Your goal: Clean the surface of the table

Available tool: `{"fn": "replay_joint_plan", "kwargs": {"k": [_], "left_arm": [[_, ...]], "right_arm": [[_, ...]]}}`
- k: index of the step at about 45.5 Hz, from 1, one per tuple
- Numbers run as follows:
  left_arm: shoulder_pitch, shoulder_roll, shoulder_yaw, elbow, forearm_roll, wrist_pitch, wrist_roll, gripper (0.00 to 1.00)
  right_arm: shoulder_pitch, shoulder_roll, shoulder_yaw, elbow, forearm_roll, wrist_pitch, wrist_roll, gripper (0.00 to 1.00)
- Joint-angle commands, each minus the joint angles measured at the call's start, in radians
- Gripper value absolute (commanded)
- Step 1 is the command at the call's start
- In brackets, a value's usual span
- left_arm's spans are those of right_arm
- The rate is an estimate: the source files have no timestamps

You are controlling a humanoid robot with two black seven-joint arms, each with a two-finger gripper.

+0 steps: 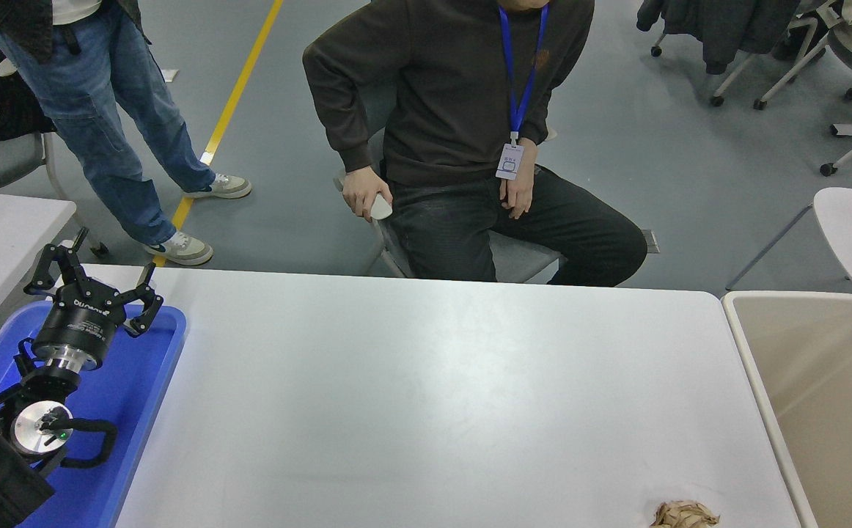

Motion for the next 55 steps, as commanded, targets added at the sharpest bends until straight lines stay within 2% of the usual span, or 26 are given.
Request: {"fn": "replay_joint_plan", "kwargs": {"k": [1,5,11,21,33,36,41,45,50,55], "left_arm": [[0.0,0.0,0.0,0.0,0.0,0.0,0.0,1.0],[0.0,0.0,0.0,0.0,0.0,0.0,0.0,1.0],[0.0,0.0,0.0,0.0,0.0,0.0,0.0,1.0],[0.0,0.0,0.0,0.0,0.0,0.0,0.0,1.0],[0.0,0.0,0.0,0.0,0.0,0.0,0.0,1.0],[0.0,0.0,0.0,0.0,0.0,0.0,0.0,1.0],[0.0,0.0,0.0,0.0,0.0,0.0,0.0,1.0],[0.0,0.0,0.0,0.0,0.0,0.0,0.0,1.0],[0.0,0.0,0.0,0.0,0.0,0.0,0.0,1.0],[0.0,0.0,0.0,0.0,0.0,0.0,0.0,1.0]], "right_arm": [[0.035,-0.056,0.127,0.008,0.062,0.152,0.007,0.99],[0.036,-0.073,0.232,0.049,0.104,0.207,0.013,0.97],[0.024,-0.111,0.43,0.196,0.132,0.217,0.025,0.99],[-0.042,-0.202,0.471,0.468,0.138,0.217,0.027,0.99],[-0.082,-0.196,0.617,0.574,0.145,0.286,0.03,0.99],[-0.097,-0.174,0.646,0.592,0.144,0.286,0.057,0.99],[-0.108,-0.145,0.642,0.657,0.13,0.284,0.165,0.99],[-0.12,-0.131,0.642,0.71,0.126,0.264,0.188,0.99],[-0.128,-0.088,0.652,0.776,0.115,0.217,0.209,0.99],[-0.129,-0.059,0.643,0.842,0.037,0.131,0.277,0.99]]}}
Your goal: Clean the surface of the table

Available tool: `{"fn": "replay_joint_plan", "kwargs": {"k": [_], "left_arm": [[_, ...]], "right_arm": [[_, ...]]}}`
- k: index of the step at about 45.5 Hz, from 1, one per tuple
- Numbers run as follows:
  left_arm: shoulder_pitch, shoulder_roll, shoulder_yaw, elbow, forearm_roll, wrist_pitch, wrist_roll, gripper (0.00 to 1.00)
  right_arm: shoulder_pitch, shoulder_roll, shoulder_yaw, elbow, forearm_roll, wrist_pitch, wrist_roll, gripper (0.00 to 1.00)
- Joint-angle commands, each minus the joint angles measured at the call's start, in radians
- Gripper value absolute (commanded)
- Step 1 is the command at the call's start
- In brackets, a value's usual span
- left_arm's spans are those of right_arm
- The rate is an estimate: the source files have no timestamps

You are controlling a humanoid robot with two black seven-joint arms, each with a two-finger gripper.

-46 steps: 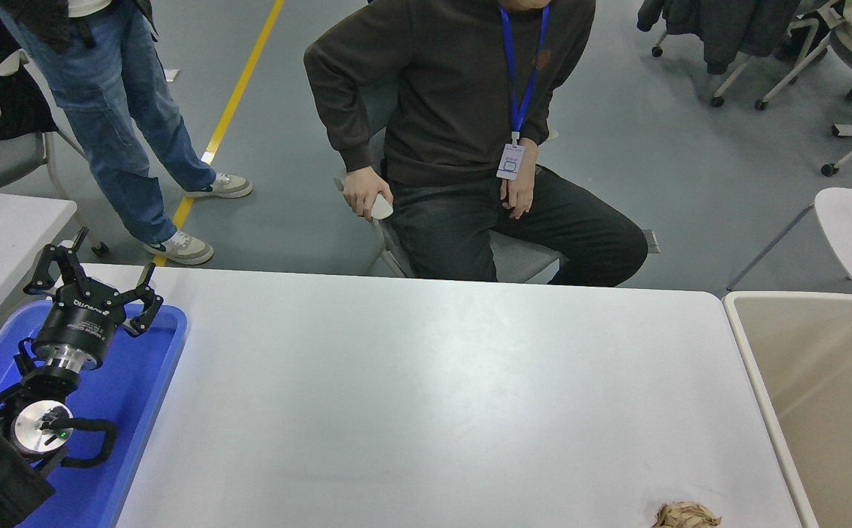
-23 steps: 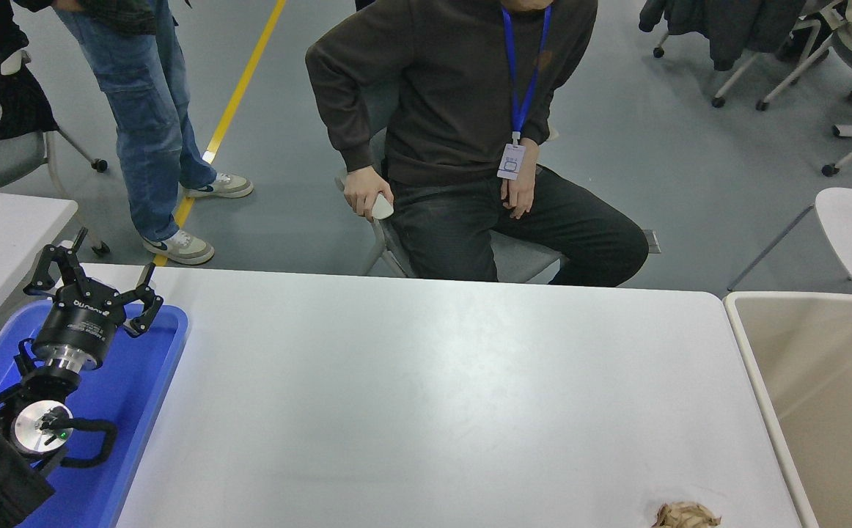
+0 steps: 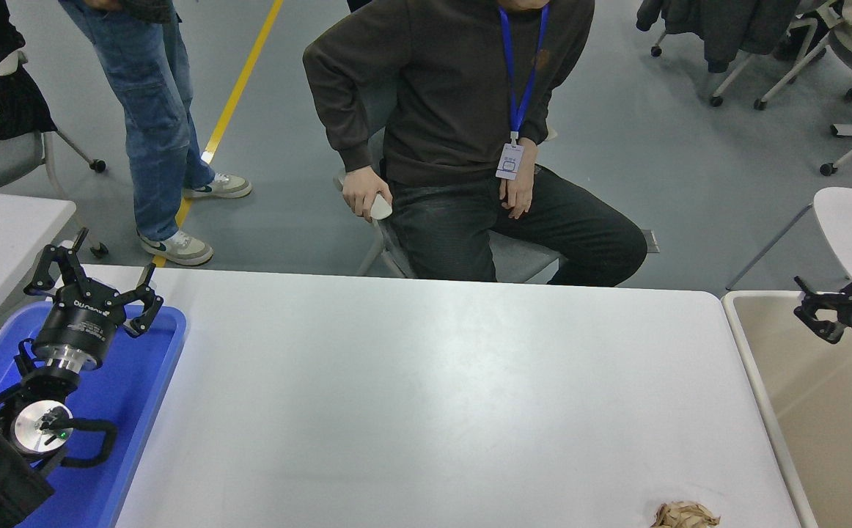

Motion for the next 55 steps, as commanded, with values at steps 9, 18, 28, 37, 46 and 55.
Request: {"fn": "replay_joint_plan", "kwargs": {"k": [9,18,28,37,46,55], "left_arm": [[0.0,0.0,0.0,0.0,0.0,-0.002,0.0,1.0],[0.0,0.0,0.0,0.0,0.0,0.0,0.0,1.0],[0.0,0.0,0.0,0.0,0.0,0.0,0.0,1.0],[0.0,0.0,0.0,0.0,0.0,0.0,0.0,1.0],[0.0,0.0,0.0,0.0,0.0,0.0,0.0,1.0],[0.0,0.0,0.0,0.0,0.0,0.0,0.0,1.0]], "right_arm": [[-0.018,0.153,0.03,0.214,-0.196,-0.253,0.128,0.99],[-0.032,0.21,0.032,0.217,-0.2,-0.276,0.171,0.99],[-0.045,0.22,0.029,0.203,-0.237,-0.288,0.275,0.99],[-0.051,0.25,0.016,0.185,-0.271,-0.32,0.304,0.99],[-0.053,0.257,0.012,0.185,-0.271,-0.32,0.304,0.99],[-0.053,0.257,0.006,0.186,-0.272,-0.314,0.303,0.99]]}}
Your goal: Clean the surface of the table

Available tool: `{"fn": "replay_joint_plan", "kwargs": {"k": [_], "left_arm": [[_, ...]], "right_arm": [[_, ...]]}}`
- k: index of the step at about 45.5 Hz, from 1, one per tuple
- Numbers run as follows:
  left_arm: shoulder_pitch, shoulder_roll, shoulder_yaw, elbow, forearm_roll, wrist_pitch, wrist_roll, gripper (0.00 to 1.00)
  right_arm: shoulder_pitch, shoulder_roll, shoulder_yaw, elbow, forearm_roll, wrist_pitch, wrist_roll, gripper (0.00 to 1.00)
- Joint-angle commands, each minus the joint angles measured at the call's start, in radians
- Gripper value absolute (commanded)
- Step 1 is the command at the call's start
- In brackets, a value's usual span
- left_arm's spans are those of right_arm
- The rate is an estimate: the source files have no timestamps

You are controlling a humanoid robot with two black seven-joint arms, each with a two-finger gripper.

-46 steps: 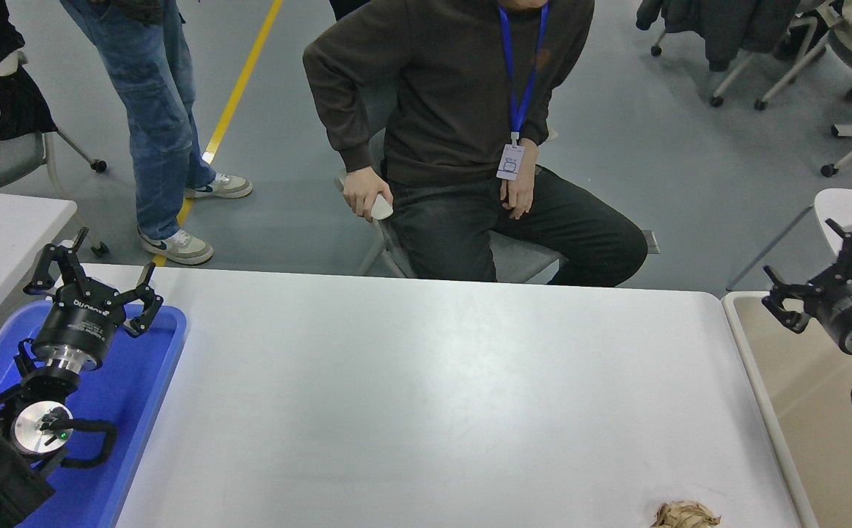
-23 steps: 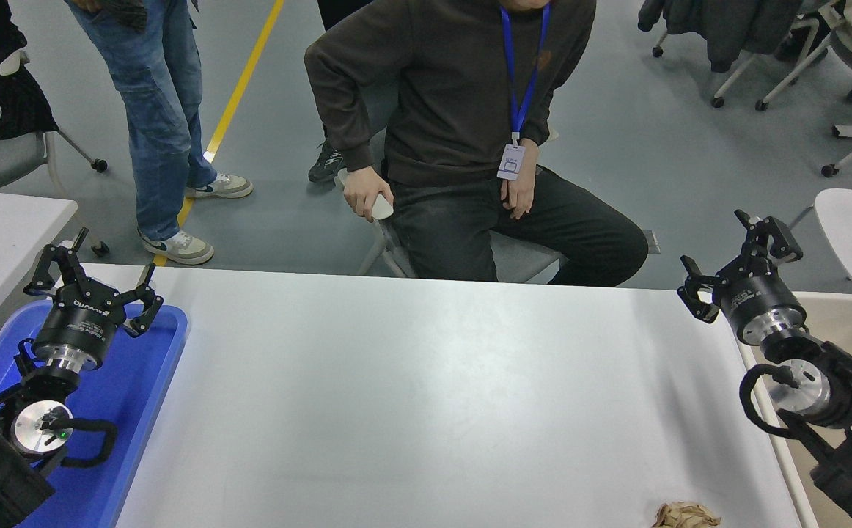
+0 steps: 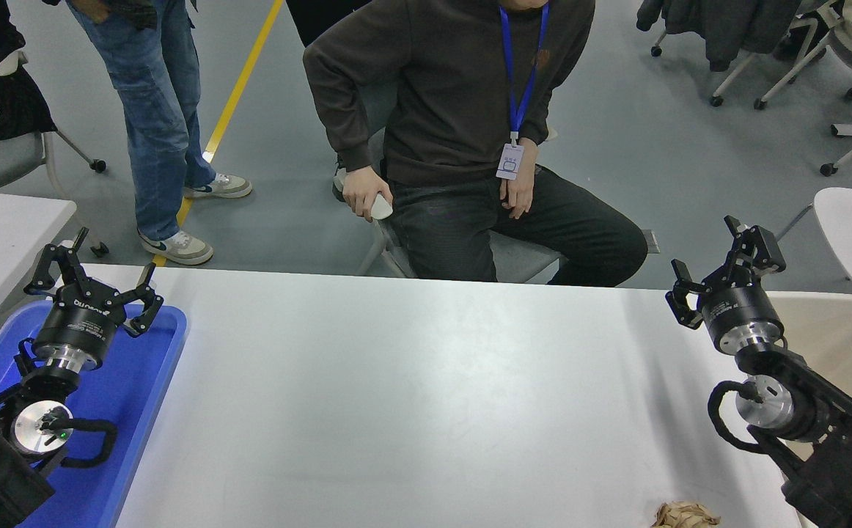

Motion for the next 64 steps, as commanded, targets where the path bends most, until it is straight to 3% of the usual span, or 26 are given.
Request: {"fn": "replay_joint_plan", "kwargs": {"k": [1,10,17,26,40,49,64], "left_arm": [[0.0,0.0,0.0,0.0,0.0,0.0,0.0,1.0],[0.0,0.0,0.0,0.0,0.0,0.0,0.0,1.0],[0.0,0.0,0.0,0.0,0.0,-0.001,0.0,1.0],[0.0,0.0,0.0,0.0,0.0,-0.002,0.0,1.0],[0.0,0.0,0.0,0.0,0.0,0.0,0.0,1.0],[0.0,0.0,0.0,0.0,0.001,-0.002,0.0,1.0],[0.0,0.0,0.0,0.0,0.0,0.0,0.0,1.0]], "right_arm": [[-0.003,0.006,-0.007,0.0,-0.006,0.003,0.005,0.99],[-0.005,-0.01,-0.016,0.064,0.008,0.006,-0.023,0.99],[0.001,-0.074,-0.04,0.147,0.008,-0.006,-0.256,0.99],[-0.003,-0.194,-0.052,0.312,-0.015,0.004,-0.348,0.99],[-0.01,-0.39,-0.139,0.61,-0.208,0.004,-0.513,0.99],[-0.02,-0.494,-0.199,0.695,-0.262,0.032,-0.549,0.99],[-0.011,-0.623,-0.291,0.805,-0.549,0.236,-0.61,0.99]]}}
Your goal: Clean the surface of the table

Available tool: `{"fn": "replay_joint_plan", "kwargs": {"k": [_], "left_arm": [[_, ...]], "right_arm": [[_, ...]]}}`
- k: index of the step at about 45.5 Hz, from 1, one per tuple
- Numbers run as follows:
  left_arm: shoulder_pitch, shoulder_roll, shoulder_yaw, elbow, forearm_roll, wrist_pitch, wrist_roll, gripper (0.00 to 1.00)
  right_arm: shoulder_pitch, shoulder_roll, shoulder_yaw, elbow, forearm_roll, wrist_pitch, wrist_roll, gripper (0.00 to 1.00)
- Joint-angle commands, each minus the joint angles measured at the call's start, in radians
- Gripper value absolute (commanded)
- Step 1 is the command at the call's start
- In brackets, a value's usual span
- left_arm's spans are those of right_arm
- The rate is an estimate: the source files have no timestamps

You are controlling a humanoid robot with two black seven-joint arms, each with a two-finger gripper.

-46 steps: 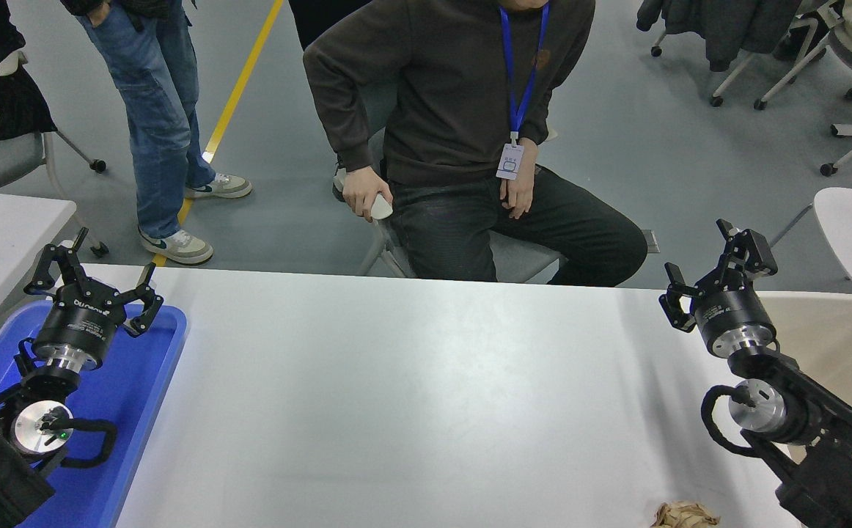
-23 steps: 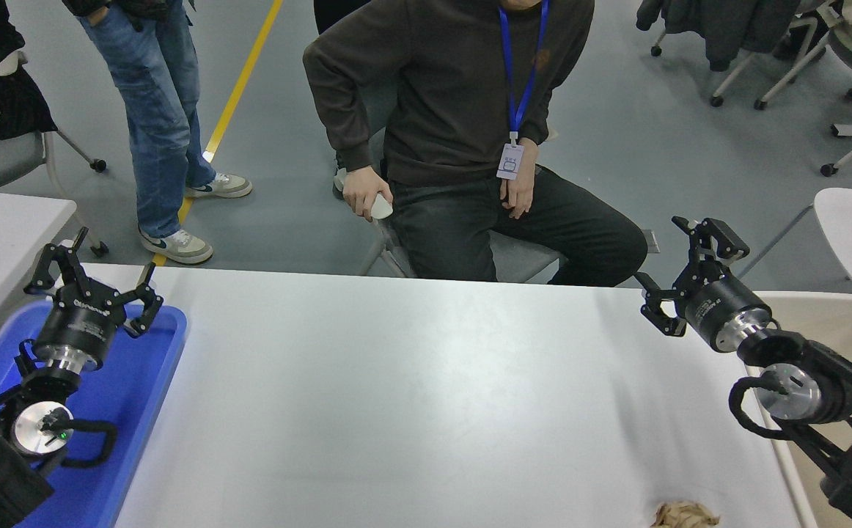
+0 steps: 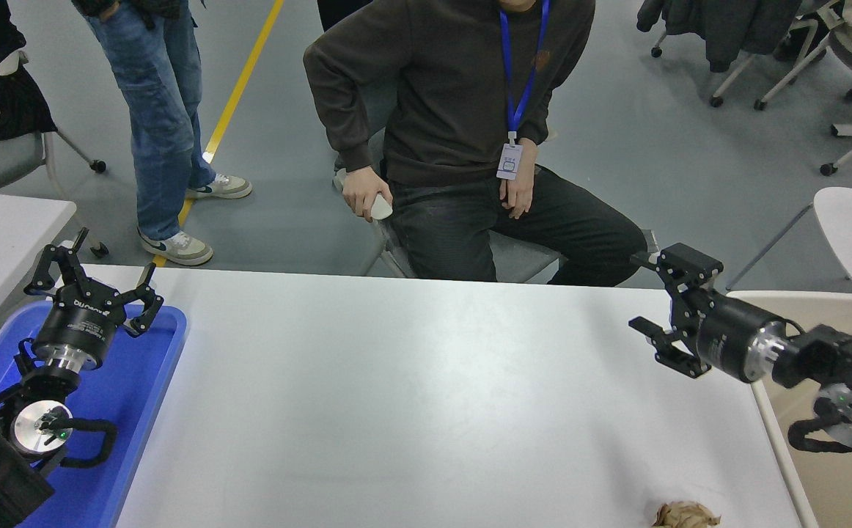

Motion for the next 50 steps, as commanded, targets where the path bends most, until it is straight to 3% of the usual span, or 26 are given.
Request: {"fn": "replay_joint_plan", "kwargs": {"k": [1,14,34,50], "left_arm": [[0.0,0.0,0.0,0.0,0.001,-0.001,0.0,1.0],[0.0,0.0,0.0,0.0,0.0,0.001,0.0,1.0],[0.0,0.0,0.0,0.0,0.001,-0.001,0.0,1.0],[0.0,0.0,0.0,0.0,0.0,-0.001,0.0,1.0]], "right_arm": [[0.009,-0.103,-0.076,0.102,-0.187,0.117,-0.047,0.99],[0.015,-0.16,-0.086,0.195,-0.543,0.258,-0.056,0.99],[0.014,-0.143,-0.154,0.206,-1.032,0.268,-0.047,0.99],[-0.003,-0.143,-0.287,0.206,-1.102,0.306,-0.042,0.99]]}}
